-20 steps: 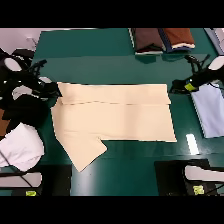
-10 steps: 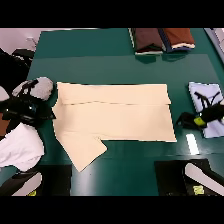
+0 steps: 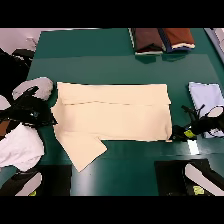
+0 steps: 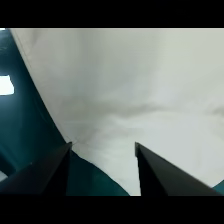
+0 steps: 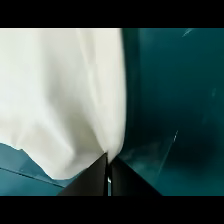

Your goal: Fold the shirts.

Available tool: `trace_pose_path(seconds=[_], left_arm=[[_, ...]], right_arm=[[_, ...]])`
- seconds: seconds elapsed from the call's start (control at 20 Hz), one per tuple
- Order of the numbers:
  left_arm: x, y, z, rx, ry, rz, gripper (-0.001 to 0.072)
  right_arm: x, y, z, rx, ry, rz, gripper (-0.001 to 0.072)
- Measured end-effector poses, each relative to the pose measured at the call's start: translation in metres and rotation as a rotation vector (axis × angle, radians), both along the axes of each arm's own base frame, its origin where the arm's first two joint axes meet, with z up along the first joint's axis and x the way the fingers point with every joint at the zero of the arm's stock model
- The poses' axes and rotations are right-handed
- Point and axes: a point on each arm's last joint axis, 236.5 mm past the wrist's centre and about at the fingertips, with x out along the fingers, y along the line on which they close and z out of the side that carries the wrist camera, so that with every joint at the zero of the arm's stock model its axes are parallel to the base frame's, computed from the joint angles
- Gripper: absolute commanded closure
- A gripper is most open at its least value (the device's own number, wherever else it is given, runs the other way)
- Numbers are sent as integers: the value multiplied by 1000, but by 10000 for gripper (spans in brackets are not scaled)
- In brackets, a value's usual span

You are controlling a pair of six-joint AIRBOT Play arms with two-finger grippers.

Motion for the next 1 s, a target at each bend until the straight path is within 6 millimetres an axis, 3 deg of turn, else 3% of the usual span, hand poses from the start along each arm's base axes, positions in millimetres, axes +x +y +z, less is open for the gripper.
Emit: trace_pose_path(seconds=[0.15,0.3,0.5,0.8,1.0], left_arm=[[-13,6,-4,31,28,-7,228],[-40,6,-16,32,78,27,227],[-76,-10,-44,-37,171,75,228],[-92,-35,-74,-153,206,162,228],[-91,-51,-78,-221,200,195,231]], right_arm=[[6,3,3,-21,-22,56,698],[24,-1,13,-48,-75,85,698],[43,-1,30,-50,-130,96,698],[59,-3,43,-62,-176,100,698],[61,-4,45,-63,-183,101,699]])
